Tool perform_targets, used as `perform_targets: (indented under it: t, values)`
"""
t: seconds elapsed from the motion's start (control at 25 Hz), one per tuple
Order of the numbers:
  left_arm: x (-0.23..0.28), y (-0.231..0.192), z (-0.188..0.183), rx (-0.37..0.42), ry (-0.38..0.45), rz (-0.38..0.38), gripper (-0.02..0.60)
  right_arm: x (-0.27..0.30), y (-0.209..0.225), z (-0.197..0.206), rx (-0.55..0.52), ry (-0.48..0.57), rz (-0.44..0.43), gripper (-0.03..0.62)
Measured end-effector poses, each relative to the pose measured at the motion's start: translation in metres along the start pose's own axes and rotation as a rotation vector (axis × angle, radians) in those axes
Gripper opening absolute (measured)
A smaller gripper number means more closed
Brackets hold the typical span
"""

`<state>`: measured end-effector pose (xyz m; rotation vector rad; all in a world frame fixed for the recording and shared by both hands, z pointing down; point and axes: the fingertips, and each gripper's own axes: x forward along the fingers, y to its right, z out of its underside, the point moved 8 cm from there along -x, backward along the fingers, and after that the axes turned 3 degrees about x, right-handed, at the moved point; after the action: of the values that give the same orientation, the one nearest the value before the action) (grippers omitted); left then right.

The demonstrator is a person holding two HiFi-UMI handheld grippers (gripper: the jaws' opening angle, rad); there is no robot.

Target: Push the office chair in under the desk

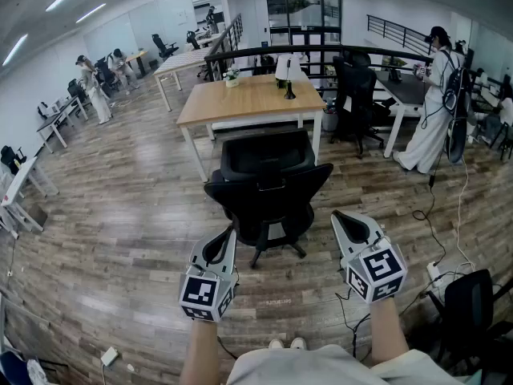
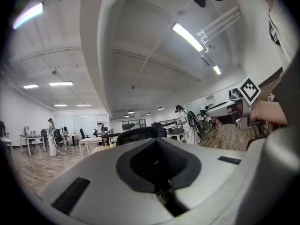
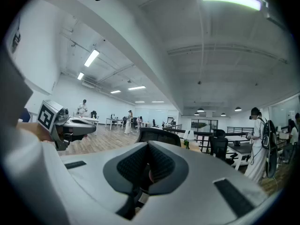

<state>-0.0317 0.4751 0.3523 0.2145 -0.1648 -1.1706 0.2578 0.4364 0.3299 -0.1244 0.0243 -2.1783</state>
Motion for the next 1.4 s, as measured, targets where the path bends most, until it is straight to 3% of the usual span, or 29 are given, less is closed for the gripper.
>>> perform_targets:
  t: [0.32, 0.84, 1.08, 1.4]
  values:
    - [0.005, 0.003, -0.013, 0.002, 0.017, -0.015, 0.008, -0.003, 0.009, -0.007, -0.004, 0.031, 0.0, 0.02]
    - [0.022, 0.017, 0.002, -0.035, -0.027, -0.026, 0.006, 0.007, 0.037, 0.022, 0.075, -0.005, -0.027, 0.02]
    - [0.053, -0.004, 0.014, -0.032, -0.028, -0.036, 0.006, 0.041, 0.056, 0.025, 0.079, -0.001, -0.028, 0.02]
    - [0.127, -0.06, 0.034, -0.05, -0.022, -0.068, 0.006, 0.124, 0.096, 0.025, 0.075, -0.013, -0.01, 0.02]
